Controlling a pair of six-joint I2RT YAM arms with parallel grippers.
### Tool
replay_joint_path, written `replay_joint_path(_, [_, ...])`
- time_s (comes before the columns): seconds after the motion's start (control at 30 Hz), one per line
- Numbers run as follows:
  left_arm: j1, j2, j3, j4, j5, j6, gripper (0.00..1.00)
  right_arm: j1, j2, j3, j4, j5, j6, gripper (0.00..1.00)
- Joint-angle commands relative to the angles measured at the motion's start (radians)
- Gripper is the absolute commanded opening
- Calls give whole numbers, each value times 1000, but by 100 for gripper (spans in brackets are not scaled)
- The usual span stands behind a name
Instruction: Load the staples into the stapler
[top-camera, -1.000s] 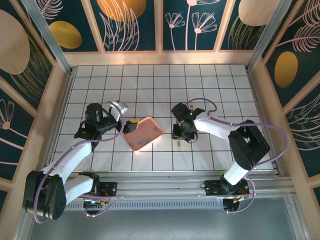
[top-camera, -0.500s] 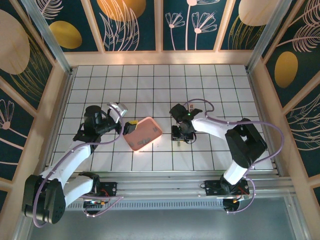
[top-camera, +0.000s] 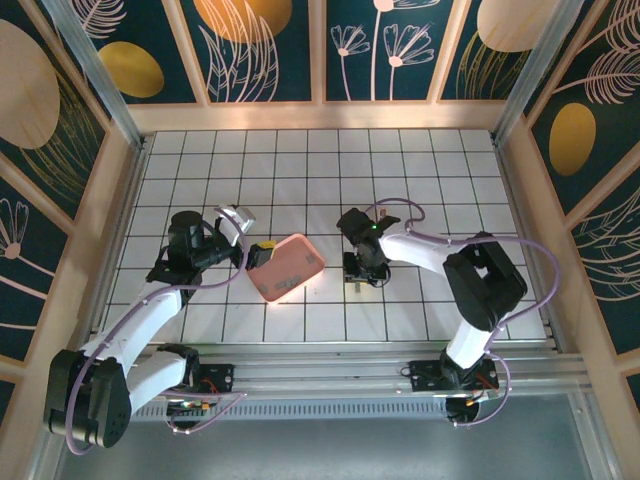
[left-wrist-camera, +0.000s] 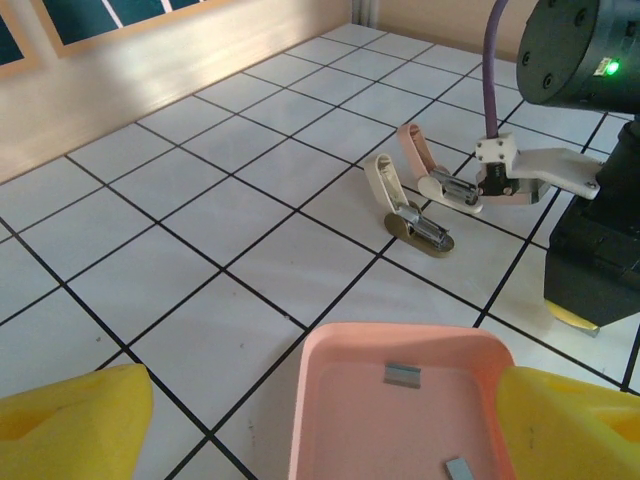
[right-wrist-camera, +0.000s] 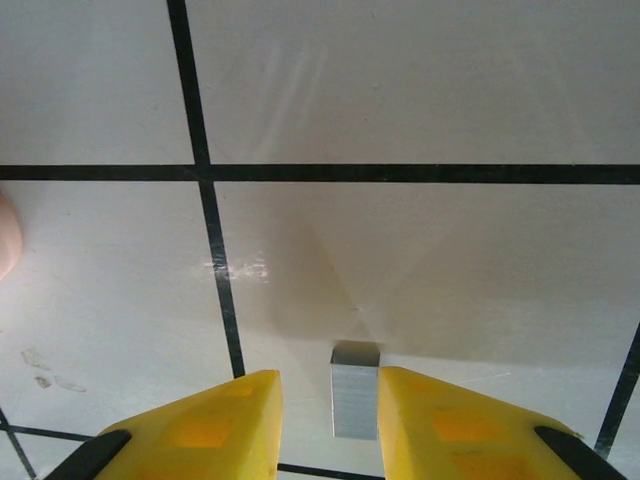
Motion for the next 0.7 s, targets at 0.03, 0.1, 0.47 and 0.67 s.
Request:
replay_joint_path(0.03, [5,7,-1,30,0,3,89,-6,26,43,-70,41,-10,31])
replay_joint_path(0.1, [4,10,1,30,1,3,89,-6,28,42,-69,37,-10,31])
replay_joint_path(0.47, [5,9,2,30,21,1,89,-15,52,46,-69,-10,-16,27])
replay_joint_path(0.67, [4,7,3,30,25,0,88,-20,58,49,-69,-10,-24,24])
